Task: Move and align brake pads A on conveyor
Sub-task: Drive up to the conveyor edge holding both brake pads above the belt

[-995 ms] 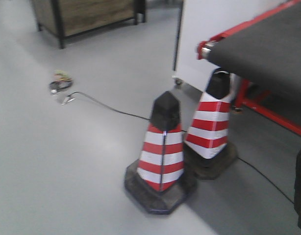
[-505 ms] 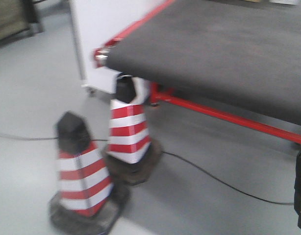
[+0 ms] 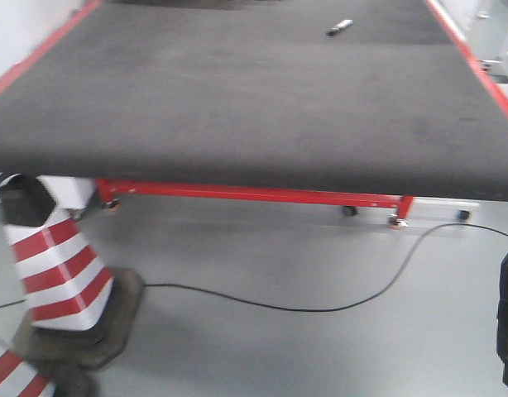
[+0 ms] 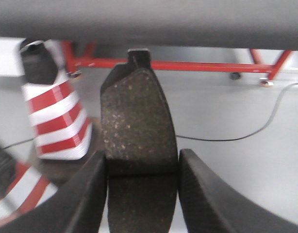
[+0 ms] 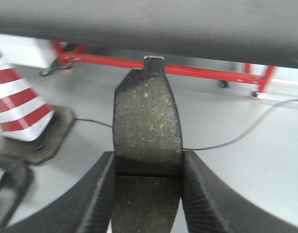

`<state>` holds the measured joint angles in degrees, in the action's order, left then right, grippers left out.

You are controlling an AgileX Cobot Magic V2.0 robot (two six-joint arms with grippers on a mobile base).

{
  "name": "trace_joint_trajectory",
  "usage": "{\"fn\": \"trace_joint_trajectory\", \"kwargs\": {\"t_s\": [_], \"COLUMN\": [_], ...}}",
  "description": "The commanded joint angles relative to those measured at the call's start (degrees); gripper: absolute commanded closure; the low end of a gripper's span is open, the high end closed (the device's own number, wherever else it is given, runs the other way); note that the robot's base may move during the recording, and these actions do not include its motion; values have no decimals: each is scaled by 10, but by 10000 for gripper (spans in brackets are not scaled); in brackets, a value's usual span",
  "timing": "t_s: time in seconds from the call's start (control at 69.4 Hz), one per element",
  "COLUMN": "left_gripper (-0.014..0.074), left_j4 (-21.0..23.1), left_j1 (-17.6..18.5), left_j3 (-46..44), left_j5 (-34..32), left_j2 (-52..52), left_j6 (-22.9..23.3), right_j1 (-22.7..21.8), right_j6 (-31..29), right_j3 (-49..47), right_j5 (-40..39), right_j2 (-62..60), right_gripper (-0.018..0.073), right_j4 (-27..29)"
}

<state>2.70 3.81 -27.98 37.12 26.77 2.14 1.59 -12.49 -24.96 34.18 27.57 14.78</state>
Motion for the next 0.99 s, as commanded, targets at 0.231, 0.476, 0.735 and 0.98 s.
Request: {"fn": "trace_joint_trajectory", "kwargs": {"t_s": [0.231,0.476,0.735,0.98], "left_gripper": [604,604,604,604], "left_j4": [5,5,5,5], "left_j1": [3,3,3,3], "left_j3": [-18,-18,-18,-18], "left_j5": [-50,-50,-50,-50], "left_j2": [3,3,3,3], "left_j6": [6,6,6,6], "right_j1": [-2,-2,-2,-2], "right_j6": [-5,-5,-5,-5], "right_j3": [-17,-17,-17,-17], "right_j5": [-48,-48,-48,-48], "right_j2": [0,0,0,0], "right_gripper": [535,535,535,535], "right_j4": [7,7,7,7]}}
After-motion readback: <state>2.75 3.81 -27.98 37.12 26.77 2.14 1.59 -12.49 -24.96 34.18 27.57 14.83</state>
